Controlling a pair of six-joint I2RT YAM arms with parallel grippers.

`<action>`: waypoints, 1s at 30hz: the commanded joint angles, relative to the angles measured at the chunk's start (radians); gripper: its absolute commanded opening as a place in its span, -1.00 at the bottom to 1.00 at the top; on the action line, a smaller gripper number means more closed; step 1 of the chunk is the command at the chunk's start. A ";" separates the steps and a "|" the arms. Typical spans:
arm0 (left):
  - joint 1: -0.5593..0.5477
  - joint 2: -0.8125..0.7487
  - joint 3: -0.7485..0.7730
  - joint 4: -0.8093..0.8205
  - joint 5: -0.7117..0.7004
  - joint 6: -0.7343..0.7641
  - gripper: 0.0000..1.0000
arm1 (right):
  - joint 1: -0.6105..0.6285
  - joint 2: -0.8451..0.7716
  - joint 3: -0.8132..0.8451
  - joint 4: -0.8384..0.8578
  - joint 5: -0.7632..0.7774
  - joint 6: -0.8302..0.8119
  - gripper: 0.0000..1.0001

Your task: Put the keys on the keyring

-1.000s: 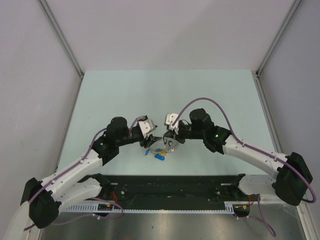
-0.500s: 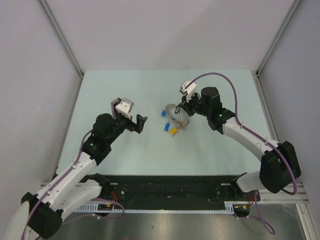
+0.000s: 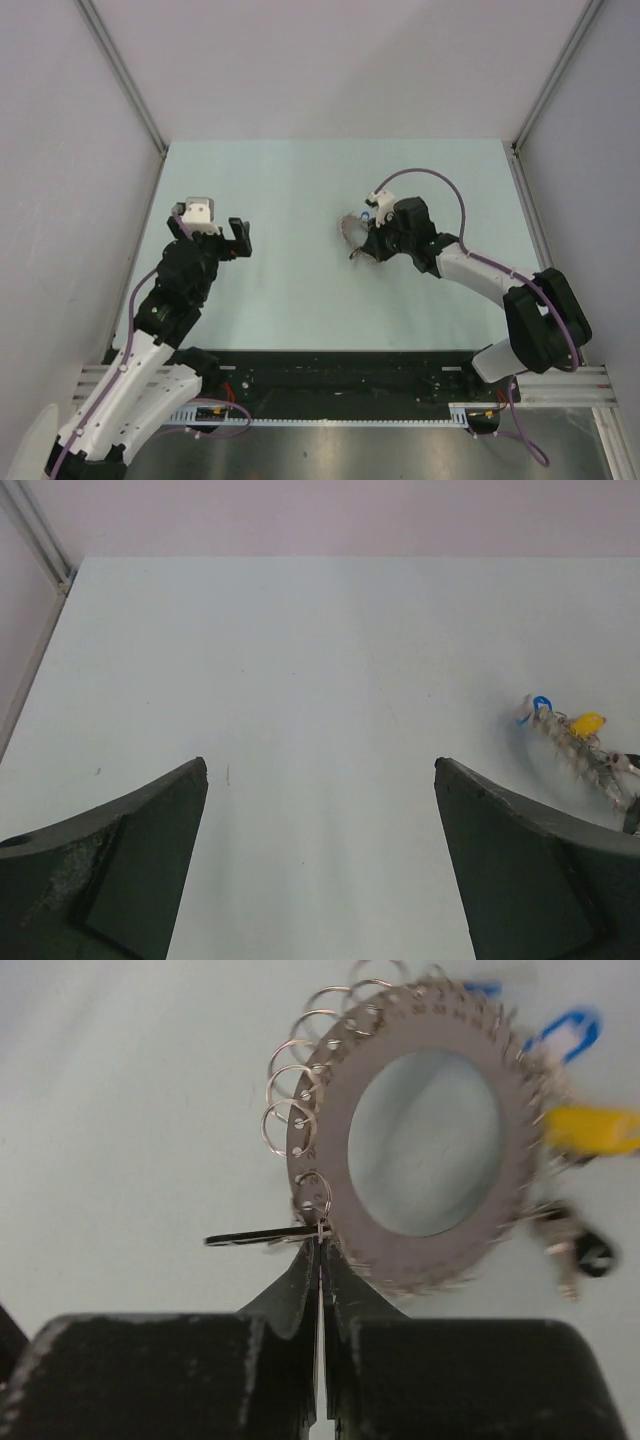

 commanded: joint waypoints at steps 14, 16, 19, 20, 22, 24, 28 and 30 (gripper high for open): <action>0.005 -0.311 -0.109 -0.109 -0.124 -0.066 1.00 | 0.041 -0.126 -0.186 0.067 0.077 0.248 0.27; 0.005 -0.328 -0.113 -0.117 -0.155 -0.095 1.00 | 0.001 -0.193 -0.186 0.026 0.131 0.245 0.49; 0.005 -0.357 -0.109 -0.149 -0.181 -0.120 1.00 | -0.051 -0.344 -0.186 -0.054 0.233 0.235 0.87; 0.005 -0.366 -0.113 -0.167 -0.181 -0.123 1.00 | -0.060 -0.387 -0.186 -0.071 0.294 0.231 0.91; 0.005 -0.403 -0.119 -0.177 -0.192 -0.117 1.00 | -0.077 -0.511 -0.187 -0.115 0.390 0.218 0.96; 0.005 -0.432 -0.132 -0.175 -0.209 -0.109 1.00 | -0.085 -0.630 -0.186 -0.143 0.499 0.201 0.99; 0.005 -0.498 -0.136 -0.168 -0.210 -0.094 1.00 | -0.086 -0.799 -0.186 -0.197 0.623 0.162 0.99; 0.005 -0.515 -0.133 -0.175 -0.212 -0.089 1.00 | -0.086 -0.862 -0.186 -0.211 0.678 0.150 0.99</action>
